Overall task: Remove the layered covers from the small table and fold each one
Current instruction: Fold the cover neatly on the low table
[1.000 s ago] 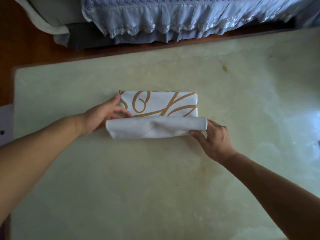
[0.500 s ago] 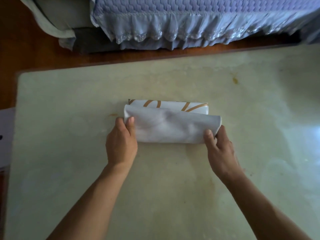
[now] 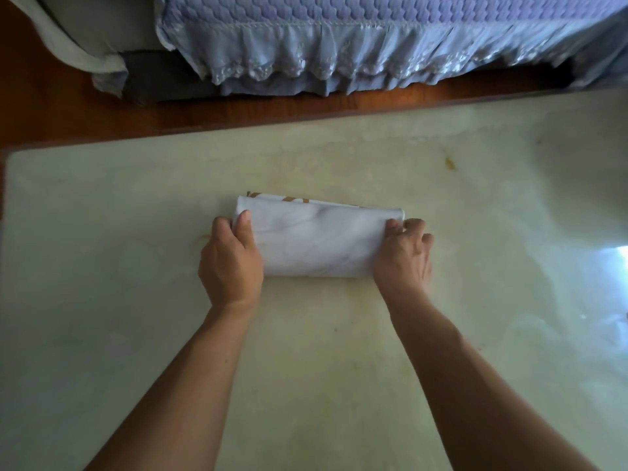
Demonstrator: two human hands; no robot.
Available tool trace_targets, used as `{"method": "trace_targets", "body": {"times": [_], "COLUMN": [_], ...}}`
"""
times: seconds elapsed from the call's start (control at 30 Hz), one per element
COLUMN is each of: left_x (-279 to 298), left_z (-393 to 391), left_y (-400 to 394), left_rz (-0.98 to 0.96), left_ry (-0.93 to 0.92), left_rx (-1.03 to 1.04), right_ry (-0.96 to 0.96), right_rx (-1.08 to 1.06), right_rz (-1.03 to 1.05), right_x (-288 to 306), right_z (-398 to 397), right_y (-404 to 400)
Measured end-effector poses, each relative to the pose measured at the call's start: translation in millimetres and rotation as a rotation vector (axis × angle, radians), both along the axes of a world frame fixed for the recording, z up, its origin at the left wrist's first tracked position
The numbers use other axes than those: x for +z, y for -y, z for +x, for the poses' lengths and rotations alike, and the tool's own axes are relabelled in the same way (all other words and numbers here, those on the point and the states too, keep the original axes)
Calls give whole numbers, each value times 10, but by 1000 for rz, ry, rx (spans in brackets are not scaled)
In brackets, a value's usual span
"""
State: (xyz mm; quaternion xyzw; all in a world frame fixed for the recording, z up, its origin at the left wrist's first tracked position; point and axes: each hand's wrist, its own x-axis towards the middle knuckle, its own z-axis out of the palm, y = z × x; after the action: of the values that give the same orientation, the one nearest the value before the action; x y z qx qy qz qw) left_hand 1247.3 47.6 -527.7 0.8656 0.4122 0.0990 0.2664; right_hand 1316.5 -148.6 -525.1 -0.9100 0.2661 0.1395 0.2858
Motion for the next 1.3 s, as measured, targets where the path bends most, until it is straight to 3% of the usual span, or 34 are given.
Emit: {"method": "trace_targets", "body": {"times": [0.1, 0.2, 0.3, 0.4, 0.53, 0.73, 0.9, 1.0, 1.1, 1.2, 1.3], "left_x": [42, 132, 183, 185, 20, 0, 48, 157, 115, -65, -113], "left_z": [12, 174, 259, 8, -178, -287, -203, -101, 123, 233, 207], "left_y": [-11, -116, -261, -291, -171, 131, 168, 110, 144, 177, 197], "left_rz": [44, -58, -356, -468, -206, 60, 111, 479, 443, 390, 386], "left_ry": [-73, -128, 21, 131, 120, 233, -68, -74, -116, -297, -378], "left_rx": [-63, -97, -42, -244, -327, -147, -103, -355, -821, -877, -858], "right_ry": [107, 203, 267, 380, 364, 368, 287, 272, 260, 220, 198], "right_rx": [57, 46, -15, 3, 36, 70, 135, 130, 135, 203, 432], "right_rz": [-98, -19, 49, 63, 44, 35, -3, -18, -7, -6, -213], "right_x": [-108, -155, -144, -167, -184, -150, -122, -124, -111, -52, 153], "right_z": [-58, -105, -109, -158, -182, -213, -149, -131, -132, -111, -52], "right_y": [-55, -54, -9, 23, 4, 16, 19, 38, 46, 63, -31]}}
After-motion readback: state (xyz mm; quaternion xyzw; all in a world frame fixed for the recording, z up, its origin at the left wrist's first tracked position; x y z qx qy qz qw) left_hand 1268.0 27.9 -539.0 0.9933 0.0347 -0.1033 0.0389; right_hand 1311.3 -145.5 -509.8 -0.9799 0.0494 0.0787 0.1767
